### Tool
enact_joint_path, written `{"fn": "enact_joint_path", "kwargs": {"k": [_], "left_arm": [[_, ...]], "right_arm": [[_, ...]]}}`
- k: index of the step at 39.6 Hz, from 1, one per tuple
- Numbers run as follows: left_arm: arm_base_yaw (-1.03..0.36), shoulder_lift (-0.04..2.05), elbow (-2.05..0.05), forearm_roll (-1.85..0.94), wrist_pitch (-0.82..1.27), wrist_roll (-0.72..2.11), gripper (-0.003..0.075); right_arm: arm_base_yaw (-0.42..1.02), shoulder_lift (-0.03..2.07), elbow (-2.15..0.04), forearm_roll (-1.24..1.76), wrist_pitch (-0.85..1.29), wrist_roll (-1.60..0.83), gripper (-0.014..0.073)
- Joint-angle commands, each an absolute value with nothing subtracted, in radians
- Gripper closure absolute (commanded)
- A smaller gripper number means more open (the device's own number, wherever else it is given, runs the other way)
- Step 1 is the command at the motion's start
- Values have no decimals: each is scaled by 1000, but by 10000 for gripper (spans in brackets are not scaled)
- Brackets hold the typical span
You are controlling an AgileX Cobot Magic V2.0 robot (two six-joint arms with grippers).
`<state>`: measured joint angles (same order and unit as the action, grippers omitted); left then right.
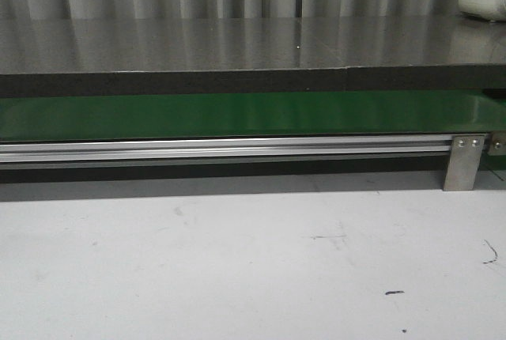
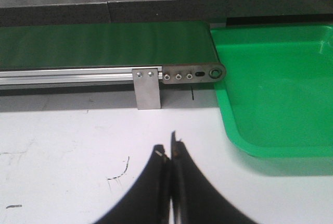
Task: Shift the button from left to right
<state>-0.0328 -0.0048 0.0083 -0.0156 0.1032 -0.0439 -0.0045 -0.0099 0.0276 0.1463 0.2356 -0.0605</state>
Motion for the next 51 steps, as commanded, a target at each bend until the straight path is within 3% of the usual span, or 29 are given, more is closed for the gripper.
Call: {"fn": "enact_joint_path", "kwargs": {"k": [1,42,51], "left_arm": [[-36,-19,36,-17,22,-51,741],[-36,-19,36,-17,16,-51,741],[-36,-19,36,-33,-275,-51,741]], "right_arm": [[-2,-27,19,150,161,-60,652],[-2,-27,19,151,160,-60,652],[-2,-27,18,236,25,-60,652]]}}
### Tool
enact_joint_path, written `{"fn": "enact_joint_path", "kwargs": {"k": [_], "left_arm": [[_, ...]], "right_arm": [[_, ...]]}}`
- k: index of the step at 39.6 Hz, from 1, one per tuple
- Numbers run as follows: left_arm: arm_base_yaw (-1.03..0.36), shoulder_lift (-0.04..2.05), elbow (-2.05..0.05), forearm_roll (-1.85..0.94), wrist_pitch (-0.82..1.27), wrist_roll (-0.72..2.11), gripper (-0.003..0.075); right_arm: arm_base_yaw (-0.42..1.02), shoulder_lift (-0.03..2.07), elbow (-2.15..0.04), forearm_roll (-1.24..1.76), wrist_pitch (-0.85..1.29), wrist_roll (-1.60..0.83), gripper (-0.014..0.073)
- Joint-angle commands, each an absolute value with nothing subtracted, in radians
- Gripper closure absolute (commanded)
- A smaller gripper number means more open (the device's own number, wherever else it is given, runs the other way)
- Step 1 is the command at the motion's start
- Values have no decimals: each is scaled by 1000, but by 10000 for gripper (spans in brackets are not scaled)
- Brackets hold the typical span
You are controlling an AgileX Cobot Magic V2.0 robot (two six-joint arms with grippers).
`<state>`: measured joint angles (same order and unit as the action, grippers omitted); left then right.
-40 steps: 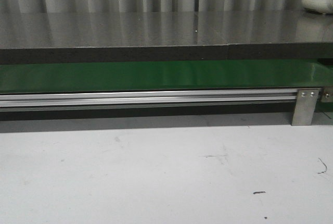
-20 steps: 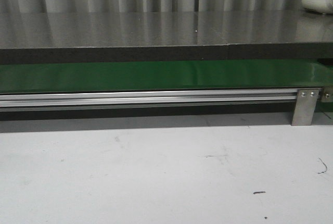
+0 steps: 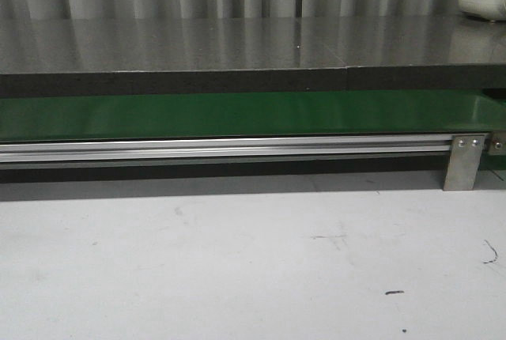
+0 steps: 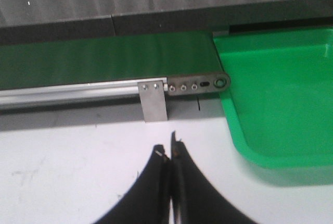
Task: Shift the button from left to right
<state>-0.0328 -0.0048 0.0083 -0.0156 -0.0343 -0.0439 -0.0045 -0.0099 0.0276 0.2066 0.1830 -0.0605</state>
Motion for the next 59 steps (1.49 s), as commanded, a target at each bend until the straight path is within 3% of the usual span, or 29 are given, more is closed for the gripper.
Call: {"fn": "enact_joint_path", "kwargs": {"k": [1,4,7,13,23,31,39,43,46,49,52,54,59], "left_arm": [[-36,-19,36,-37,-329,-51,741],[-36,-19,25,-37,-436,-51,741],[-36,-19,-26,-37,-412,-51,741],[-36,35,-213,-37,-136,-33,741],[-36,334,-481,-33,172,-33,741],[-36,476,-529,53,193,-33,741],[-36,482,-529,53,202,-33,735],[-36,482,-529,53,203,-33,618],[-36,482,-529,53,203,-33,428],[-36,482,-529,53,203,-33,174],[-36,482,-529,53,203,-33,19],[-36,482,-529,53,203,-33,36],[-36,482,-529,53,203,-33,70]], "right_arm": [[-2,-27,14,236,0,-60,652],[-2,-27,-17,236,-22,-60,652],[-2,-27,-74,227,0,-64,652],[-2,23,-250,210,115,-78,652],[-2,337,-520,209,296,-78,652],[-1,457,-567,209,289,-78,652],[-1,457,-567,209,272,-78,615],[-1,457,-567,209,273,-78,496],[-1,457,-567,209,272,-78,320],[-1,457,-567,209,272,-78,139],[-1,457,-567,209,272,-78,-8],[-1,457,-567,209,272,-78,-73],[-1,457,-567,209,273,-78,-51]]}}
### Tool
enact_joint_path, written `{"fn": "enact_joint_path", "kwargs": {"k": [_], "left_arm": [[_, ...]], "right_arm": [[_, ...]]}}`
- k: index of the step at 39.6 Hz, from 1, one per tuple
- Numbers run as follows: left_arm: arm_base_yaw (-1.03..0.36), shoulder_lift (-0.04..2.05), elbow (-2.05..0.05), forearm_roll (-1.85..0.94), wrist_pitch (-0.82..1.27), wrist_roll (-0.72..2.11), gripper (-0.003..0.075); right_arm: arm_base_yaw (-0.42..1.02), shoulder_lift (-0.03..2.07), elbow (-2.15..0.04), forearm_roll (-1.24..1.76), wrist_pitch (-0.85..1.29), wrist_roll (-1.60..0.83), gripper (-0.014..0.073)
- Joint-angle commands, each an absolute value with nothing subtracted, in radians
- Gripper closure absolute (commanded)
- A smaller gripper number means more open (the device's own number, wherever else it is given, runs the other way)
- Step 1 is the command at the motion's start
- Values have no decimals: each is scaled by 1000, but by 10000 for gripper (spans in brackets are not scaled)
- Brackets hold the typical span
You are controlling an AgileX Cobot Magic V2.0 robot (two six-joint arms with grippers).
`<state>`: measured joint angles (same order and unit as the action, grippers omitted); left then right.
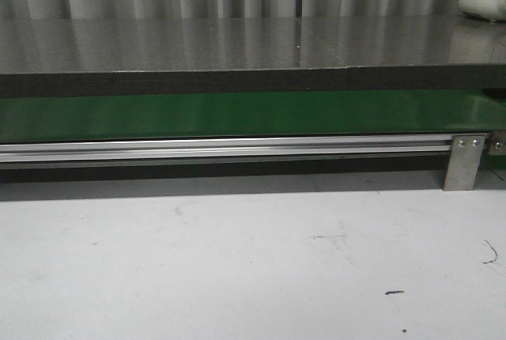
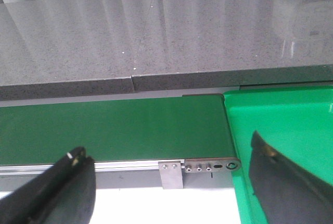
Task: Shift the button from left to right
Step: 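Close the left gripper on the yellow-capped black push button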
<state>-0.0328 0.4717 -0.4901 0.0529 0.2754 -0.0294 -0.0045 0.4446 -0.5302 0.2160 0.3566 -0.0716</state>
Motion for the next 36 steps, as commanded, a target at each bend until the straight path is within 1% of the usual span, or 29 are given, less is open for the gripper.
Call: {"fn": "enact_joint_path", "kwargs": {"k": [1,14,18,23,28,36], "left_arm": [[-36,482,-529,53,203,-33,70],[-36,484,-529,53,207,-33,70],[-23,529,-565,58,207,-33,70],[58,660,-673,72,205,-33,70],[166,847,-815,72,205,-33,70],[291,1123,-998,84,266,-33,70]], "right_arm": [[-1,457,-567,209,272,-78,-51],[-1,457,-567,209,274,-78,-51],[-1,457,-567,209,274,-78,-51],[-1,457,-567,209,274,-78,-51],[-1,457,-567,209,274,-78,-51],[-1,457,-567,209,274,-78,-51]]}}
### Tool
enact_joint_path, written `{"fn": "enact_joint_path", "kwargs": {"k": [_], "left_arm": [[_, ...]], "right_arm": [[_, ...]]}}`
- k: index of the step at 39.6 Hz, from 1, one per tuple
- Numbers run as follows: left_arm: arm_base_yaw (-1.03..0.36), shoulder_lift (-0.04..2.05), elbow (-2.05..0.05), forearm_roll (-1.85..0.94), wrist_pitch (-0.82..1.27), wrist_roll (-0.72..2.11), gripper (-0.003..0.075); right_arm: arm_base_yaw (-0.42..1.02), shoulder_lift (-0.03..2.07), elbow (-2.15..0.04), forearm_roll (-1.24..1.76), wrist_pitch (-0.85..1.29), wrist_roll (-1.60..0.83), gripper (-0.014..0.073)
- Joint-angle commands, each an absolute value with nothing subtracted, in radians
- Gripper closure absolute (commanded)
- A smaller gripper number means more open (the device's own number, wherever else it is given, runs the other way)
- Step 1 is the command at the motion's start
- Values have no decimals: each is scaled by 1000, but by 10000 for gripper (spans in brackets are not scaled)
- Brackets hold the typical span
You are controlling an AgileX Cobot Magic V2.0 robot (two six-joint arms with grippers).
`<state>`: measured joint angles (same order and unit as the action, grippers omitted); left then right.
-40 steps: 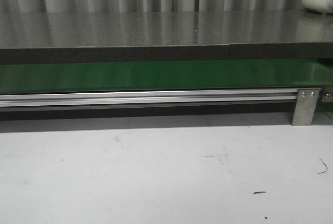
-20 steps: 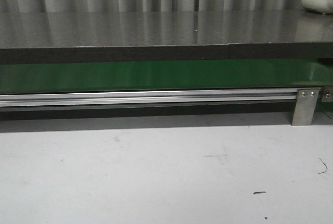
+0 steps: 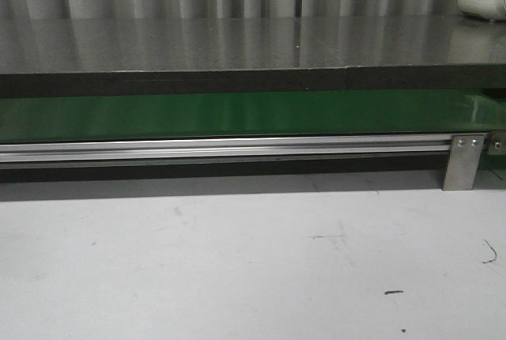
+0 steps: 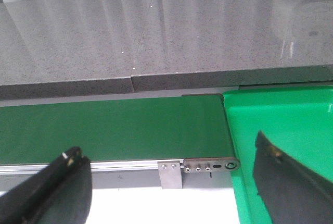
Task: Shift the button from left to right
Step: 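Close the left gripper on the yellow-capped black push button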
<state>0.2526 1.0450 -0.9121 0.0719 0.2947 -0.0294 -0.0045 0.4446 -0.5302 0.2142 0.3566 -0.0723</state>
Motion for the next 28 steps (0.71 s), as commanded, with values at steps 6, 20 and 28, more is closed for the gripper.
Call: {"fn": "enact_joint_path", "kwargs": {"k": [6,20,28], "left_arm": [[364,1281,-1106,143,376,-33,70],[464,1590,-1315,182,556,15,69],[478,1747,-1381,179,615,55,69]], "right_arm": [[-1,457,-567,209,274,-78,-51],[-1,457,-567,209,274,-78,-51],[-1,457,-567,209,274,-78,-51]]}}
